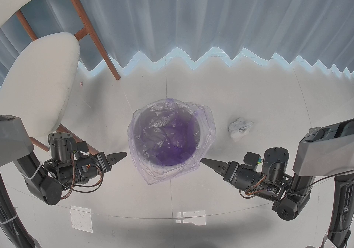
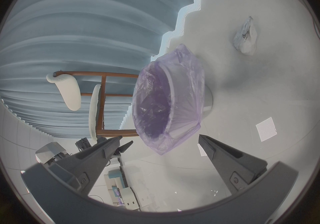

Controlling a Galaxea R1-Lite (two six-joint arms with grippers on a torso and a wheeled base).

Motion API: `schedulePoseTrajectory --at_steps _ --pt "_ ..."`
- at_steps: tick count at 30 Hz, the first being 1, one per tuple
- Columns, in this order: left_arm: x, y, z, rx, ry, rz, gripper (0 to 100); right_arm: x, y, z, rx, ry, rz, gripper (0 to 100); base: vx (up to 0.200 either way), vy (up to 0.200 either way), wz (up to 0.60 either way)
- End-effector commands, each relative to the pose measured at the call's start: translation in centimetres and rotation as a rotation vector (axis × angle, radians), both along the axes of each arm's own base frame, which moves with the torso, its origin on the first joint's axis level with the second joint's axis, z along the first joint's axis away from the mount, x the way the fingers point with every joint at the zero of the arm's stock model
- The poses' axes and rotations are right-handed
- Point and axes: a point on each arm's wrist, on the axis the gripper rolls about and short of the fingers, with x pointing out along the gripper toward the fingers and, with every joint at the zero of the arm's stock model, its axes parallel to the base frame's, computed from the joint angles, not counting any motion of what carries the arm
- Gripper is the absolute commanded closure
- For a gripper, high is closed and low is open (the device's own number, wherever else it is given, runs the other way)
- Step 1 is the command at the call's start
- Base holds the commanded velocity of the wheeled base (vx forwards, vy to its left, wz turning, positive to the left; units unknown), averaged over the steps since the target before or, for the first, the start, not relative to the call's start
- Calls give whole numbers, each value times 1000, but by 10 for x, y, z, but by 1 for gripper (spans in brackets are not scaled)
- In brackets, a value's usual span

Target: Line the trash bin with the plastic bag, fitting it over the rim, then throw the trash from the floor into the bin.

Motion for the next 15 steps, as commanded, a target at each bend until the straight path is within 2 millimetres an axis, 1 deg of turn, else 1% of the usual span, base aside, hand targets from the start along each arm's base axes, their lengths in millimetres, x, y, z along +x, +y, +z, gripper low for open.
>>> schedulePoseTrajectory --at_steps 1,6,12,13,15 --pt "10 1 -22 9 10 6 0 4 1 -12 -6 16 -1 0 0 0 0" --pt "17 -3 -31 4 -26 2 0 5 3 -13 -5 13 0 0 0 0 0" --pt "22 -15 -35 -24 -61 -21 0 5 2 -11 -5 8 -7 0 0 0 0" --pt "23 -19 -34 -42 -76 -25 0 6 2 -12 -6 7 -13 0 0 0 0" --pt "24 -21 -32 -61 -94 -24 0 6 3 -12 -7 7 -16 0 0 0 0"
